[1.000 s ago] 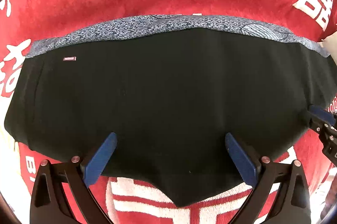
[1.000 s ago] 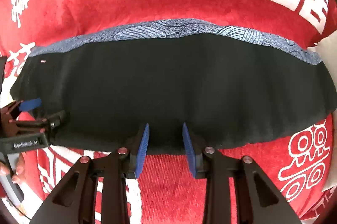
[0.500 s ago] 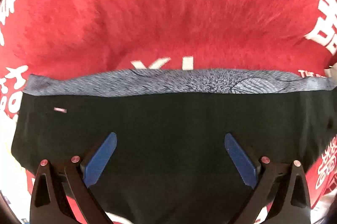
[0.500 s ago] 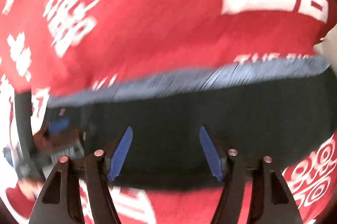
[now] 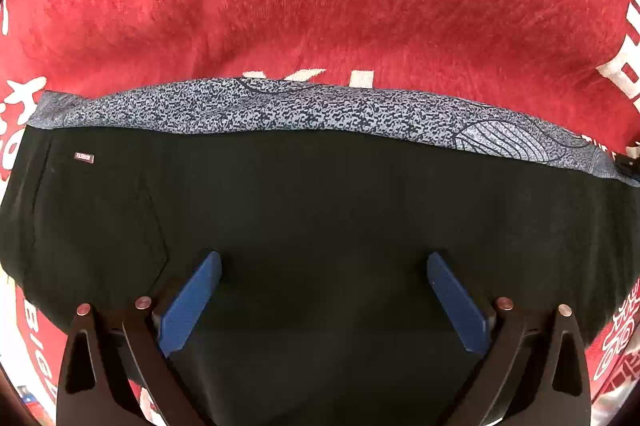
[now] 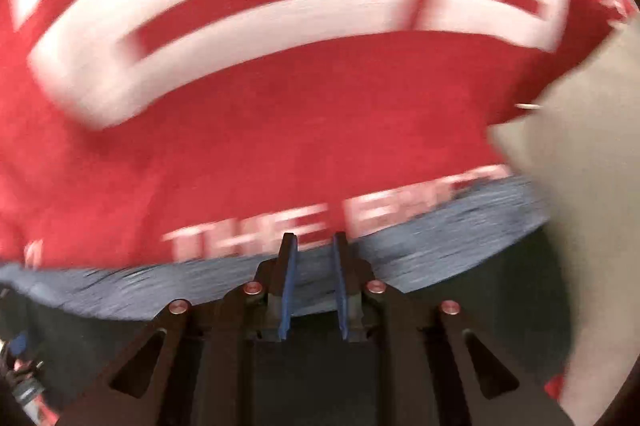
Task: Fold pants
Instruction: 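Grasp the folded trousers' edge with the right gripper and lift it toward the left gripper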
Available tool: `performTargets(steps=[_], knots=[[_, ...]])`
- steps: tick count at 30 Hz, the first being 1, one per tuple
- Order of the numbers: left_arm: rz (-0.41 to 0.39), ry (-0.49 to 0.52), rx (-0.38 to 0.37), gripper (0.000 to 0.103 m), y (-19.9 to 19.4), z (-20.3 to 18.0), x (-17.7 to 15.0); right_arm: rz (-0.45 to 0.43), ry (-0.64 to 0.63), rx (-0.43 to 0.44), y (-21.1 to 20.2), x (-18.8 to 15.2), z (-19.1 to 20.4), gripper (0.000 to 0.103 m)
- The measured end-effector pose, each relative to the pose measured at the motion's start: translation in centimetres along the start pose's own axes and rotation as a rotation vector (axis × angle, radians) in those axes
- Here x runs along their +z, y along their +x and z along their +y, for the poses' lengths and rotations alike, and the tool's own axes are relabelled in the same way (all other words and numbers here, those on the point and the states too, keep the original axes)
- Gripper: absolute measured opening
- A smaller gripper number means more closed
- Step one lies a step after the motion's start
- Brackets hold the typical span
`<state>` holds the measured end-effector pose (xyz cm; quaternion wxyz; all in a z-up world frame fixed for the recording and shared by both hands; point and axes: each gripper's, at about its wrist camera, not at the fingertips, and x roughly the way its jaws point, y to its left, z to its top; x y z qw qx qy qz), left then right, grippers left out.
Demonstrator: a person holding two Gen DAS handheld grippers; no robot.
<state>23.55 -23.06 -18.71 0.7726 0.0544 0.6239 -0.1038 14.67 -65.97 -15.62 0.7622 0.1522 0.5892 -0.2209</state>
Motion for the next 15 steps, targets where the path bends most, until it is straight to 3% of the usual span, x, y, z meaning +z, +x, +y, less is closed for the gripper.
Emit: performTargets(steps=[2, 4, 5, 6, 8, 12, 13, 15], knots=[[0.003, 0.005, 0.009, 0.103, 0.1, 0.0, 0.3, 0.011, 0.078, 0.006, -0.7, 0.3, -2.2, 0.022], [0.001, 0.013, 0.018, 0.103, 0.0, -0.1, 0.4, 0.014, 0.122, 0.076, -2.4, -0.6, -2.7, 0.025], [0.0, 0.015, 0.021, 0.103, -0.3, -0.4, 0.3, 0.015, 0.116, 0.109, -3.3, -1.4, -2.2, 0.036], [0.002, 0.015, 0.024, 0.103, -0.4, -0.6, 0.3, 0.017, 0.107, 0.133, -4.0, -2.2, -1.8, 0.055], [0.003, 0.019, 0.031, 0.103, -0.6, -0.8, 0.4, 0.022, 0.07, 0.18, -5.4, -4.7, 0.0, 0.075], [0.002, 0.043, 0.051, 0.103, -1.1, -1.7, 0.6, 0.087, 0.063, 0.178, -3.9, -10.1, 2.2, 0.075], [0.005, 0.046, 0.053, 0.103, -1.3, -2.0, 0.7, 0.039, 0.049, 0.165, -4.3, -10.5, 2.4, 0.076], [0.007, 0.054, 0.055, 0.103, -1.3, -2.2, 0.8, 0.032, 0.004, 0.134, -4.2, -11.0, 3.0, 0.081]])
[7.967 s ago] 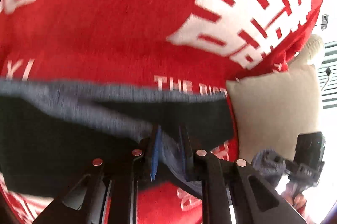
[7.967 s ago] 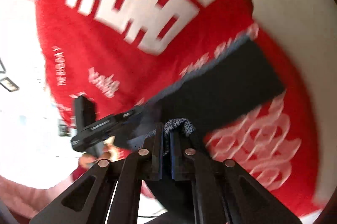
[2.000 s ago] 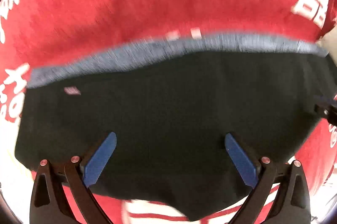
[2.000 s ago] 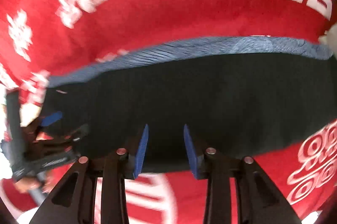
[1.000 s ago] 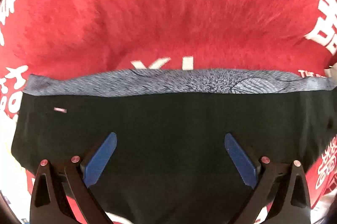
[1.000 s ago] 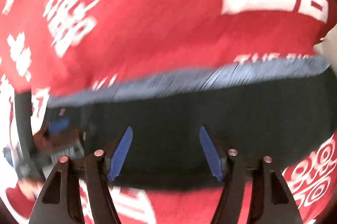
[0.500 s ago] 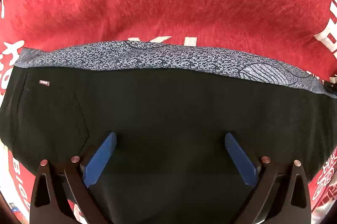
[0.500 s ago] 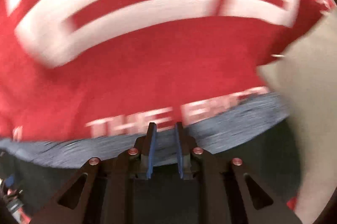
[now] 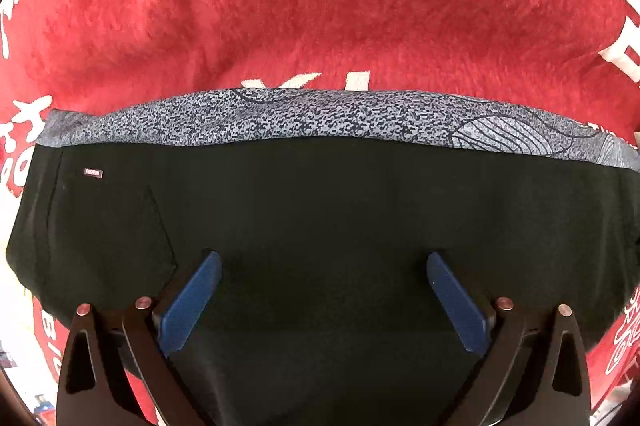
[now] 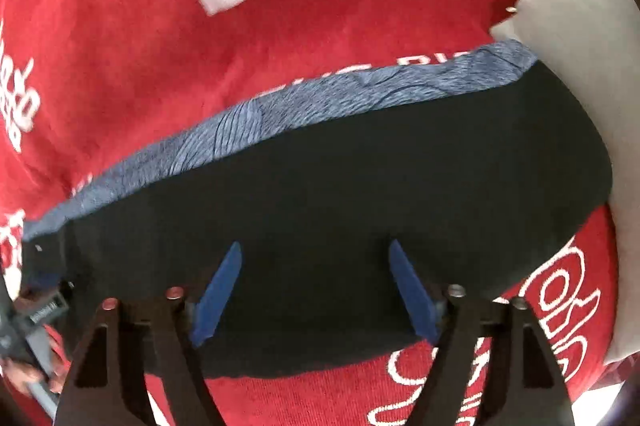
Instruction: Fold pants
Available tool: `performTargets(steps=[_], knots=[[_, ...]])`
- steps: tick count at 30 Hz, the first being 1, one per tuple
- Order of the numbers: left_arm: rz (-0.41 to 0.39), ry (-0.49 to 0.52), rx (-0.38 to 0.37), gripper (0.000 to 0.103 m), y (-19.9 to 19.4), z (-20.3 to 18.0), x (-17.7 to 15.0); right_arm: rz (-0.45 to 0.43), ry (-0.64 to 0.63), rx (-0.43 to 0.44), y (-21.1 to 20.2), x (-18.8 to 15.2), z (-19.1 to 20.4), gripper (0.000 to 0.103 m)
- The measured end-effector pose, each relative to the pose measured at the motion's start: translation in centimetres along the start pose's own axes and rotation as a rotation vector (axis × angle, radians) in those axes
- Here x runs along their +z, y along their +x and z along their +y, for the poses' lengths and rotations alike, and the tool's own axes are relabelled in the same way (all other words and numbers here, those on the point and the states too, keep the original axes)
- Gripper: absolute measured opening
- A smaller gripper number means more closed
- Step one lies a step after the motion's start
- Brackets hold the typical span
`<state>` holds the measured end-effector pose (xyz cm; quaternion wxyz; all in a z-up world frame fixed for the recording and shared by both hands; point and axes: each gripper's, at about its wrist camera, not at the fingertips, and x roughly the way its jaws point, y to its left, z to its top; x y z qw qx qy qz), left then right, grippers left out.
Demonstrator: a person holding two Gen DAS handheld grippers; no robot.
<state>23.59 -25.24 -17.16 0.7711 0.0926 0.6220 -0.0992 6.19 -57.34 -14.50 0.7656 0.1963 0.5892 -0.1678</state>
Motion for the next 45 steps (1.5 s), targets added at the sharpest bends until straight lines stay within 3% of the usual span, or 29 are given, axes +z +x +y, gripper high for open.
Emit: performTargets(steps=[5, 13, 18, 26, 30, 34, 38, 45], knots=[[-0.006, 0.012, 0.001, 0.103, -0.3, -0.3, 0.1, 0.04, -0.053, 0.035, 0.3, -0.2, 1.6, 0.098], [-0.008, 0.031, 0.022, 0.103, -0.4, -0.9, 0.3, 0.06, -0.196, -0.084, 1.7, -0.7, 4.8, 0.103], [-0.023, 0.067, 0.074, 0.103, -1.0, -2.0, 0.4, 0.08, -0.167, -0.049, 1.5, 0.8, 4.9, 0.103], [-0.022, 0.08, 0.128, 0.103, -1.5, -3.4, 0.6, 0.059, 0.064, 0.147, -3.1, -0.6, -1.3, 0.103], [-0.021, 0.126, 0.178, 0.103, -2.3, -4.8, 0.9, 0.05, 0.218, 0.308, -5.3, -3.4, -4.5, 0.102], [-0.035, 0.164, 0.129, 0.103, -4.3, -7.3, 0.4, 0.08, 0.319, 0.433, -5.6, -6.0, -6.3, 0.1], [-0.034, 0.219, 0.073, 0.103, -5.9, -11.2, -0.4, 0.09, 0.441, 0.504, -4.9, -7.6, -7.4, 0.097], [-0.043, 0.281, -0.023, 0.103, -7.1, -19.0, -1.0, -0.051, 0.63, 0.52, -5.0, -8.0, -12.7, 0.093]])
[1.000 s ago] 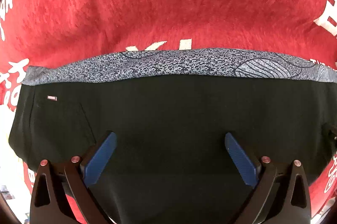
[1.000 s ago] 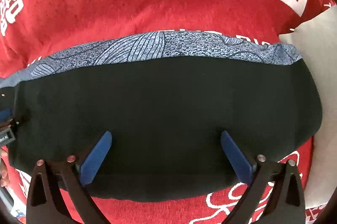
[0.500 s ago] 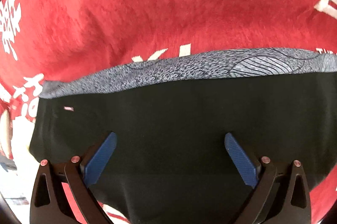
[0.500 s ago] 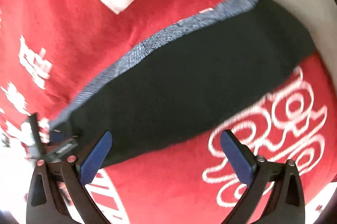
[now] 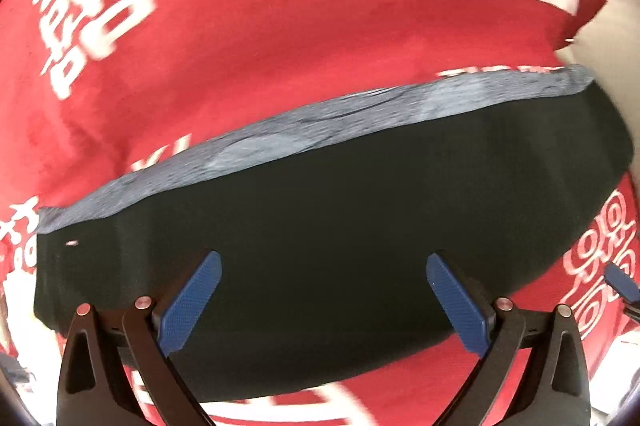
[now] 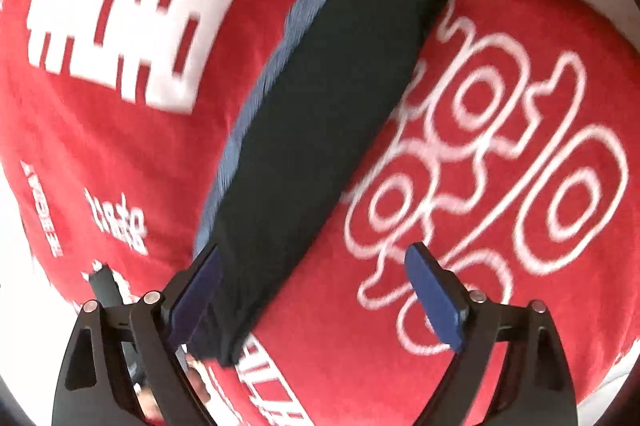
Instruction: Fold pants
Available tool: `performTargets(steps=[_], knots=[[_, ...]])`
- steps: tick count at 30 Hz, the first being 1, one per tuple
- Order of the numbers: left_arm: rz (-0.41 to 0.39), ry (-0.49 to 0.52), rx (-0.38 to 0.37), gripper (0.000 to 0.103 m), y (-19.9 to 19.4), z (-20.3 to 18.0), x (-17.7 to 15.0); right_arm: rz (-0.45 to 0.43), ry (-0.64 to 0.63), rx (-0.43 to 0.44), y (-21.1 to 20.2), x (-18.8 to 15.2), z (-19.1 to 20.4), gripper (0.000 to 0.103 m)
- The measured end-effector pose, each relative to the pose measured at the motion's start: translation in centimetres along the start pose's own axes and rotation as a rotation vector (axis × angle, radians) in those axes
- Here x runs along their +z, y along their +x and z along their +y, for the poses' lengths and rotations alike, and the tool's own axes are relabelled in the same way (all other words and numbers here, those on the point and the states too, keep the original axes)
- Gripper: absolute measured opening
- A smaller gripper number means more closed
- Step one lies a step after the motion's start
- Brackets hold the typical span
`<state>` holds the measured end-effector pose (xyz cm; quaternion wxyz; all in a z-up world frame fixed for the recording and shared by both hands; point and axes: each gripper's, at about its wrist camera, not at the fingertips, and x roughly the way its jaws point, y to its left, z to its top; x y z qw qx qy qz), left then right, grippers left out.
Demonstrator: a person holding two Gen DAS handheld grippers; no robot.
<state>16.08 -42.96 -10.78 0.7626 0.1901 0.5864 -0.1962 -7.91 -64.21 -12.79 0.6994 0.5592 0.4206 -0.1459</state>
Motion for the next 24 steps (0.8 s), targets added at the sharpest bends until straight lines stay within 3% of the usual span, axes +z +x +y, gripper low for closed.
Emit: performTargets(steps=[7, 10, 16, 22, 23, 24], knots=[[-0.029, -0.019, -0.015, 0.103, 0.9, -4.2, 2.0, -0.111, 0.073, 0.056, -0.1, 2.4, -2.5, 0.088], [0.003, -0.015, 0.001, 0.103, 2.4, -5.2, 2.0, -0.147, 0.072, 0.093, 0.1, 3.3, -2.5, 0.087], [-0.005, -0.033, -0.007, 0.103, 2.9, -5.4, 1.3, -0.208, 0.087, 0.149, 0.7, 5.8, -2.1, 0.087], [-0.01, -0.024, -0.01, 0.103, 3.4, -5.0, 0.7, -0.231, 0.041, 0.125, 1.9, 7.7, -0.8, 0.086], [-0.008, -0.021, -0.004, 0.103, 3.5, -4.8, 0.8, -0.22, 0.042, 0.11, 2.1, 8.0, -0.7, 0.073], [-0.015, -0.019, 0.002, 0.099, 2.9, -4.9, 0.9, -0.196, 0.06, 0.094, 2.4, 8.2, -0.8, 0.041]])
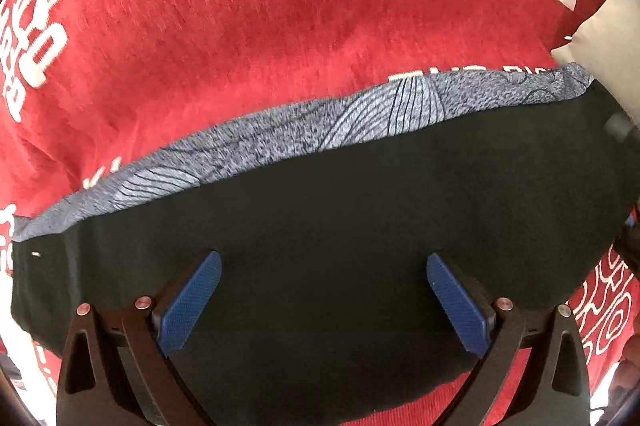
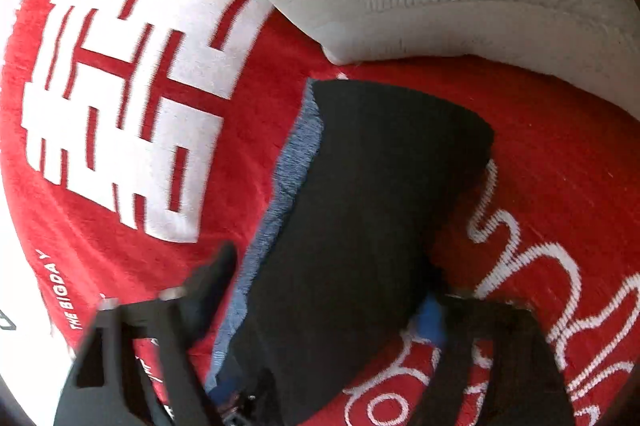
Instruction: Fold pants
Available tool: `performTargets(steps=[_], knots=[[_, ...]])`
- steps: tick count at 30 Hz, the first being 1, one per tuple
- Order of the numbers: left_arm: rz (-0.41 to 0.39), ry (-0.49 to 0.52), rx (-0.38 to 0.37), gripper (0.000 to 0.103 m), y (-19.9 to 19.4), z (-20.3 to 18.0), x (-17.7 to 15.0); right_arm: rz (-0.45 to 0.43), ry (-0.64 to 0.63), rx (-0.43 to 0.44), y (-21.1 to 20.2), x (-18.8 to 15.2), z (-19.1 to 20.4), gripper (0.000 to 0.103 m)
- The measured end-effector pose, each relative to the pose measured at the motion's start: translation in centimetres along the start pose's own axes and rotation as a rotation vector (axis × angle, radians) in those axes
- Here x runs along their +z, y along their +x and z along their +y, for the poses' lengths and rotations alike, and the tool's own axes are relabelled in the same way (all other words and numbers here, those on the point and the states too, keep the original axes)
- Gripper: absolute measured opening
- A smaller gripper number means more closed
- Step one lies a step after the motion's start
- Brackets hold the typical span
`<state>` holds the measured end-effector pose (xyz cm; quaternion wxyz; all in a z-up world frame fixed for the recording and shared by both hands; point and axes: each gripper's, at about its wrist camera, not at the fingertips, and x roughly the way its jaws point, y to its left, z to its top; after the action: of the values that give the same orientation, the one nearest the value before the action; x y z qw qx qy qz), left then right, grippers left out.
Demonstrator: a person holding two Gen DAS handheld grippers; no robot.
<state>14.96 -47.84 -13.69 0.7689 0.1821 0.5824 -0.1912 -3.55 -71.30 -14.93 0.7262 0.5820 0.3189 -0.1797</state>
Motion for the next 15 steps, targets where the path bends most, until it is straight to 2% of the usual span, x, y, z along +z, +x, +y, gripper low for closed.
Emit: performTargets(steps=[1, 2, 3, 5, 7, 9, 10, 11, 12, 15], knots=[[-0.016, -0.001, -0.006, 0.087, -0.4, 0.1, 0.3, 0.02, 0.026, -0.024, 0.2, 0.1, -0.4, 0.019], [-0.027, -0.003, -0.025, 0.082, -1.0, 0.1, 0.3, 0.035, 0.056, -0.024, 0.3, 0.3, -0.9, 0.014], [-0.031, -0.006, -0.048, 0.076, -1.3, 0.0, 0.4, 0.04, 0.071, -0.009, 0.2, 0.3, -1.1, 0.014], [-0.053, -0.028, -0.102, 0.068, -2.2, -0.1, 0.4, 0.033, -0.031, -0.06, -0.5, 0.1, 0.6, 0.014], [-0.06, -0.046, -0.157, 0.067, -2.2, -0.4, 0.1, 0.018, -0.123, -0.077, -1.3, -0.4, 2.6, 0.014], [-0.022, -0.045, -0.196, 0.067, -0.5, -1.3, -0.8, 0.004, -0.207, -0.079, -2.2, -0.8, 4.8, 0.013], [-0.031, -0.027, -0.181, 0.067, 0.0, -2.3, -1.5, -0.003, -0.266, -0.087, -2.6, -1.2, 6.3, 0.013], [-0.112, 0.018, -0.143, 0.067, -0.3, -3.2, -2.4, -0.001, -0.313, -0.091, -2.8, -1.6, 7.5, 0.013], [-0.141, 0.047, -0.117, 0.068, -0.5, -3.8, -2.9, 0.001, -0.383, -0.098, -3.0, -2.3, 9.1, 0.013], [-0.155, 0.002, -0.153, 0.067, -0.6, -3.1, -3.3, 0.0, -0.548, -0.126, -3.0, -4.3, 12.4, 0.013]])
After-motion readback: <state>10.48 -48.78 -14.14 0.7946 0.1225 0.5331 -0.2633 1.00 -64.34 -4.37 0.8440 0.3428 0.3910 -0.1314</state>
